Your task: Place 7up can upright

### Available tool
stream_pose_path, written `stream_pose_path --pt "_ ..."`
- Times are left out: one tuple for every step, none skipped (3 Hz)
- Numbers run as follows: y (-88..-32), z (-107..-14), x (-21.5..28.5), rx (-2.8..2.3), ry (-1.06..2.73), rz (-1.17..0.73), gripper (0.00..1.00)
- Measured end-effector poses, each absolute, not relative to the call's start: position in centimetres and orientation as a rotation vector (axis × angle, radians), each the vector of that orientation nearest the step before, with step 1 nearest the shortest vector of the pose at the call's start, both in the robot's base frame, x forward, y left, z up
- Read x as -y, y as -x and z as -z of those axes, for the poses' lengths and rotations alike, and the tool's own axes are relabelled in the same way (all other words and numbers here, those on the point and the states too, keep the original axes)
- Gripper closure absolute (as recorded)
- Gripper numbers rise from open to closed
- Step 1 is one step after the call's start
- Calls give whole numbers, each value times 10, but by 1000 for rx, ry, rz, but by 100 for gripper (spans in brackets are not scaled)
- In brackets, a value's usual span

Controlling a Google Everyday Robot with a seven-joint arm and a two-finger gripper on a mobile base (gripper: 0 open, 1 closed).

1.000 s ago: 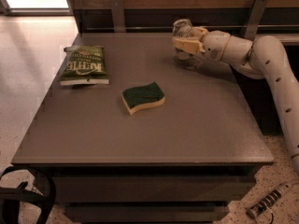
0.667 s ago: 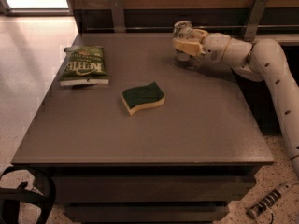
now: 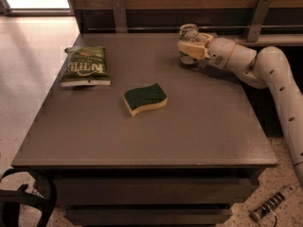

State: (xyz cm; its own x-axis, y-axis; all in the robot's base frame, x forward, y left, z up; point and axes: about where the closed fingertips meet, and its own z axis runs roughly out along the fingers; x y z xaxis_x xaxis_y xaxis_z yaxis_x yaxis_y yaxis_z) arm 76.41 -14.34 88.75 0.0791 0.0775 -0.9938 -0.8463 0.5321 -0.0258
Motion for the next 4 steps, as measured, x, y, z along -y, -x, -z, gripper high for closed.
stream_pose_path --pt "-763 -883 148 -1312 729 -805 100" --pt "-763 -881 148 -1314 727 -807 100" --pt "-762 -872 154 -1336 727 -815 100" --pt "-762 -872 151 -1337 730 -819 85"
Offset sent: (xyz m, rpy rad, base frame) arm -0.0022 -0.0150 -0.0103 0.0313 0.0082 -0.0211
